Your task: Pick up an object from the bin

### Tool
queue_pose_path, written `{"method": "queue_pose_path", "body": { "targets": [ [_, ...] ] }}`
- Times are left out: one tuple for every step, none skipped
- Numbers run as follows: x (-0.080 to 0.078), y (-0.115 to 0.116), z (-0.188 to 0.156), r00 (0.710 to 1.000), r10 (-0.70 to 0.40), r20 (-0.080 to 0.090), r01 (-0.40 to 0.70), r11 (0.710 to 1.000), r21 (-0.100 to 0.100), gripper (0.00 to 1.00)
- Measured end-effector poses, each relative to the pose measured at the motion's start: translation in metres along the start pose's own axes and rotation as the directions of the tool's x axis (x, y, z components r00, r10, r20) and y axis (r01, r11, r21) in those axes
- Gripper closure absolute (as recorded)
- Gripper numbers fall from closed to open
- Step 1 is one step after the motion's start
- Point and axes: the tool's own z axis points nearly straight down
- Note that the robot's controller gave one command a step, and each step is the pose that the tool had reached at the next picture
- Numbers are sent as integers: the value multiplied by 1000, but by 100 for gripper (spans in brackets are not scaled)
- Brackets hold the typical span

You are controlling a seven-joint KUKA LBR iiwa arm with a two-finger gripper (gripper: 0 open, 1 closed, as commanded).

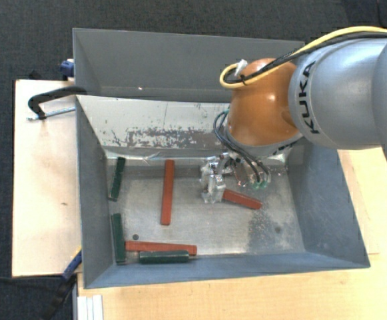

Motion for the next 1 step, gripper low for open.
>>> {"method": "queue_pose_path", "body": {
  "targets": [
    [8,-5,-66,996,-95,0,95,996,0,100]
  ]
}}
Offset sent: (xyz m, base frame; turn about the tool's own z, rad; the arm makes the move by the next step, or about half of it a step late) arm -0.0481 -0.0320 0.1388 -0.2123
